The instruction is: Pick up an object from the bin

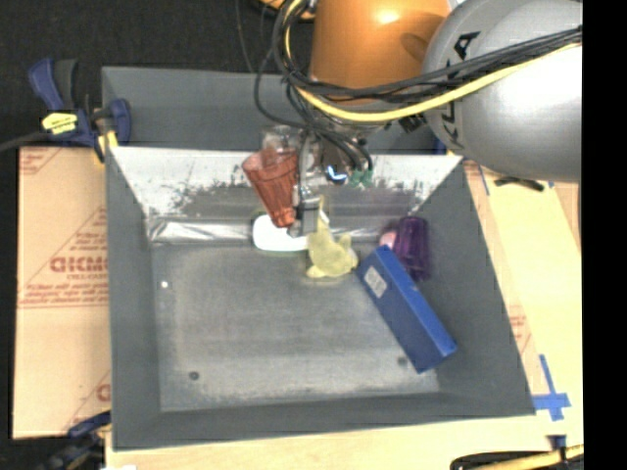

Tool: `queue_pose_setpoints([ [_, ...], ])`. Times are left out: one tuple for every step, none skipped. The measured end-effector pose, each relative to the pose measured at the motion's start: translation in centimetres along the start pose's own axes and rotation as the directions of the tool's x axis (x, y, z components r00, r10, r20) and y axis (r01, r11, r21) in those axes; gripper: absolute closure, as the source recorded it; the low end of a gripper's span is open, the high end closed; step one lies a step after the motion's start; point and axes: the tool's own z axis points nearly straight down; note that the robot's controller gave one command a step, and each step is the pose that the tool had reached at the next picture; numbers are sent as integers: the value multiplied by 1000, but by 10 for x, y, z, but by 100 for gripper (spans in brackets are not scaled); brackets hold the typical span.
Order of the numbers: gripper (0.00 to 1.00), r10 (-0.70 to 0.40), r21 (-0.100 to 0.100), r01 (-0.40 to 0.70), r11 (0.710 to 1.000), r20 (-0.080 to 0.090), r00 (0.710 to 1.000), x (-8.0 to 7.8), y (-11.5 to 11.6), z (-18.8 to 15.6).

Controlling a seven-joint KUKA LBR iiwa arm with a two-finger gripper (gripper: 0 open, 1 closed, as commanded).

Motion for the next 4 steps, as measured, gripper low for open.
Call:
queue_pose_setpoints([
  [0,-4,1,4,1000,-2,1000,-8,13,19],
  [0,-258,1,258,966,1,966,-4,-10,44],
  [0,-149,0,149,989,2,989,-5,-1,74],
  [0,-332,1,332,943,2,943,-8,1,104],
])
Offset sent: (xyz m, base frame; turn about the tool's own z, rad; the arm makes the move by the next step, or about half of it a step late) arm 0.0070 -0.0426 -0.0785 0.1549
